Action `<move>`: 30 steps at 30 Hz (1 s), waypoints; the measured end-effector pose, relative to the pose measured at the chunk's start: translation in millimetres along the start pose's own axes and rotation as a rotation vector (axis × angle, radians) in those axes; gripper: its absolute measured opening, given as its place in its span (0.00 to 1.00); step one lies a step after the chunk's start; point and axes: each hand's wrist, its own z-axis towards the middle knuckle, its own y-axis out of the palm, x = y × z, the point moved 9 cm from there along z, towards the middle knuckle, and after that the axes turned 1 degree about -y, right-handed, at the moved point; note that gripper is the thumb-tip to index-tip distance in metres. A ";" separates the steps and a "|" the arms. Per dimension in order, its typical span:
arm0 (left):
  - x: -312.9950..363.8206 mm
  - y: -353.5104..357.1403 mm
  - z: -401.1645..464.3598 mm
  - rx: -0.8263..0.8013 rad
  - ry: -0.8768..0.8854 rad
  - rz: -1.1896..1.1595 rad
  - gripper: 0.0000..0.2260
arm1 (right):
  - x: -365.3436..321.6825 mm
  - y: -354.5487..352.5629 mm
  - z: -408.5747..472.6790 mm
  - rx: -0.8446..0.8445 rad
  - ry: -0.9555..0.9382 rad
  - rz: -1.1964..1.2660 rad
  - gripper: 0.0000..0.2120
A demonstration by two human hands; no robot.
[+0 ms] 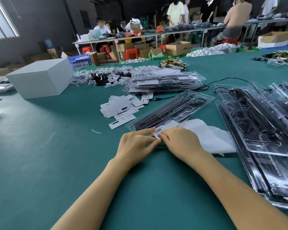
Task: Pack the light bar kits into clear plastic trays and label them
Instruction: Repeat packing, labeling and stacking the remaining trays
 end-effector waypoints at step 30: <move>-6.7 -9.4 -7.7 0.060 0.079 -0.108 0.09 | 11.4 24.4 -8.3 -0.271 -0.059 -0.186 0.33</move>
